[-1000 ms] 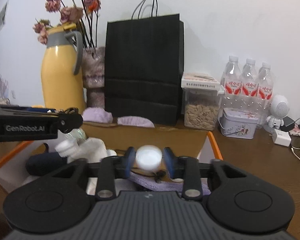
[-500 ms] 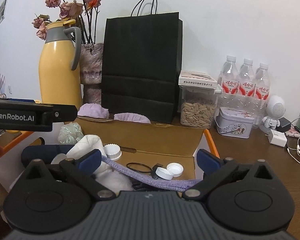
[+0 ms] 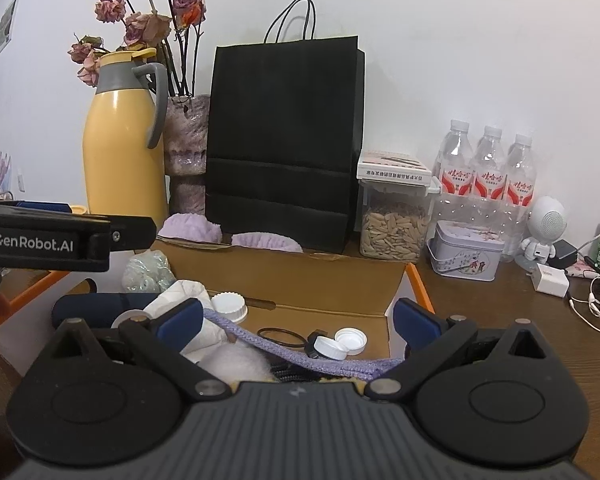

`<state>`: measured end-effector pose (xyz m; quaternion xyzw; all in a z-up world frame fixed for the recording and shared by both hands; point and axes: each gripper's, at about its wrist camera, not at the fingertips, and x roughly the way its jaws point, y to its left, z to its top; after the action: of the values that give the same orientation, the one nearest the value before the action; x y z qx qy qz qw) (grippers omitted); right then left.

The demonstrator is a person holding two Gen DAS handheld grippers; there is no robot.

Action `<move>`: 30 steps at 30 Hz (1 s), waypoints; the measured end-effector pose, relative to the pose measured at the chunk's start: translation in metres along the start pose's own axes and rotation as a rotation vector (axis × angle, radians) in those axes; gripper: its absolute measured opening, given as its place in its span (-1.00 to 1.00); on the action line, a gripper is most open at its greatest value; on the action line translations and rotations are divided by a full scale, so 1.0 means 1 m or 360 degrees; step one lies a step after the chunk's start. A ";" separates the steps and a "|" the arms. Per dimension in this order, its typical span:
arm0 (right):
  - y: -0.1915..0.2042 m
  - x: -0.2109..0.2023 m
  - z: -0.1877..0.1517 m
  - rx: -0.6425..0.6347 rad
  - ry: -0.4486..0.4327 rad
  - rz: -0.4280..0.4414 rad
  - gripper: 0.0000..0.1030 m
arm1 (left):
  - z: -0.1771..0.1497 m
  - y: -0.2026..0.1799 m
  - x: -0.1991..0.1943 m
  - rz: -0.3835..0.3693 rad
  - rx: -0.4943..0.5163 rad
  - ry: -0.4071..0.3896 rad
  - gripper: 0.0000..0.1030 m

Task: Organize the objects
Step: 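Withdraw both grippers from the box toward the red rose and white lids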

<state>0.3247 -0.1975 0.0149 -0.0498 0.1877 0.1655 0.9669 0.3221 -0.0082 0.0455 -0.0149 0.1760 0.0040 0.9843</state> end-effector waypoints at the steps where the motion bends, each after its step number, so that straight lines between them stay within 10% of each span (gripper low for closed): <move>1: 0.000 -0.002 0.000 0.0000 -0.0002 -0.0001 1.00 | 0.000 0.000 -0.002 0.0003 -0.0001 -0.0004 1.00; 30: 0.022 -0.070 -0.024 -0.0016 -0.0031 -0.0009 1.00 | -0.024 0.005 -0.070 0.0017 -0.0004 -0.0012 1.00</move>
<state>0.2478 -0.2018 0.0182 -0.0535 0.1773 0.1640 0.9689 0.2479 -0.0044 0.0472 -0.0153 0.1722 0.0095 0.9849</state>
